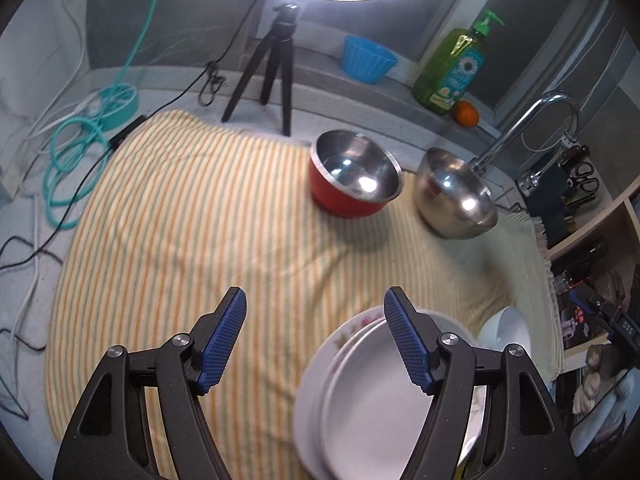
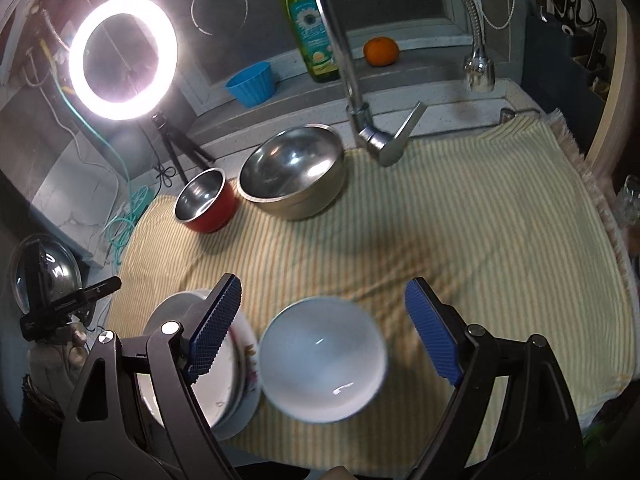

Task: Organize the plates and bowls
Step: 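Move the left tool to the large steel bowl and grasp its rim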

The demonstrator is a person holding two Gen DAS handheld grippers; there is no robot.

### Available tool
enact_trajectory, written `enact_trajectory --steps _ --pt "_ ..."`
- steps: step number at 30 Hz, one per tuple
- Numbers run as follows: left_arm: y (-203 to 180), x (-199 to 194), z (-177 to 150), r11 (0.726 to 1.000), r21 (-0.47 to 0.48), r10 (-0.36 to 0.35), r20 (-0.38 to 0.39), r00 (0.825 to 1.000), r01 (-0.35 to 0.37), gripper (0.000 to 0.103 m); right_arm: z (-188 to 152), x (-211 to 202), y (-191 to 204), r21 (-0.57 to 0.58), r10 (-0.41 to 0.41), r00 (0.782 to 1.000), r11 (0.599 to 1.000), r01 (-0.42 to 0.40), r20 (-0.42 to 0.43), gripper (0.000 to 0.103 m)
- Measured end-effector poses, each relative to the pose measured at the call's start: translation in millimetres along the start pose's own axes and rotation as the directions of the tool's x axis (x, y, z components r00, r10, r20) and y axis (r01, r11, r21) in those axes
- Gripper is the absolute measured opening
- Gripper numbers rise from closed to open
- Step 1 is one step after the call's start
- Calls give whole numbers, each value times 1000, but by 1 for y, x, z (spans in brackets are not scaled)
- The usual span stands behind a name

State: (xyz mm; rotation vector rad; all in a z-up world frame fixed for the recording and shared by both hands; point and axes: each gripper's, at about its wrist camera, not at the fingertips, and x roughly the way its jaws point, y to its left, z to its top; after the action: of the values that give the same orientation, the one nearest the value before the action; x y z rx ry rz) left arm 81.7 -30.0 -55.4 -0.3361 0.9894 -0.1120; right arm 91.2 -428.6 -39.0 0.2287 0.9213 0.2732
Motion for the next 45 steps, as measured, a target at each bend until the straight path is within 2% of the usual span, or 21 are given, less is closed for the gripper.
enact_trajectory --steps 7,15,19,21,24,26,35,39,41,45 --pt "-48 18 23 997 52 -50 16 999 49 71 34 14 -30 0 55 998 999 -55 -2 86" --pt "-89 52 48 995 62 -85 12 996 84 69 64 55 -62 80 174 983 982 -170 -51 86" --pt "-100 74 61 992 44 -120 -13 993 121 59 76 77 -74 140 243 968 963 -232 -68 86" --pt "-105 85 67 992 42 -122 -25 992 123 57 80 88 -76 150 260 962 958 -246 -82 83" --pt "-110 102 74 990 31 -137 -54 989 138 49 85 104 -75 140 291 952 951 -276 -99 78" --pt "-111 113 78 990 20 -135 -69 988 136 40 86 112 -72 144 307 945 946 -290 -112 74" --pt "-113 141 89 986 -32 -166 -113 980 164 33 93 149 -65 177 362 917 926 -333 -169 54" --pt "-116 146 90 988 -15 -156 -123 980 155 33 94 158 -64 186 363 914 925 -331 -178 49" --pt "-116 149 91 989 -12 -150 -127 980 150 28 95 162 -64 198 370 911 921 -335 -182 43" --pt "-116 154 92 988 -11 -151 -137 979 151 26 94 167 -60 203 375 908 919 -338 -187 40"
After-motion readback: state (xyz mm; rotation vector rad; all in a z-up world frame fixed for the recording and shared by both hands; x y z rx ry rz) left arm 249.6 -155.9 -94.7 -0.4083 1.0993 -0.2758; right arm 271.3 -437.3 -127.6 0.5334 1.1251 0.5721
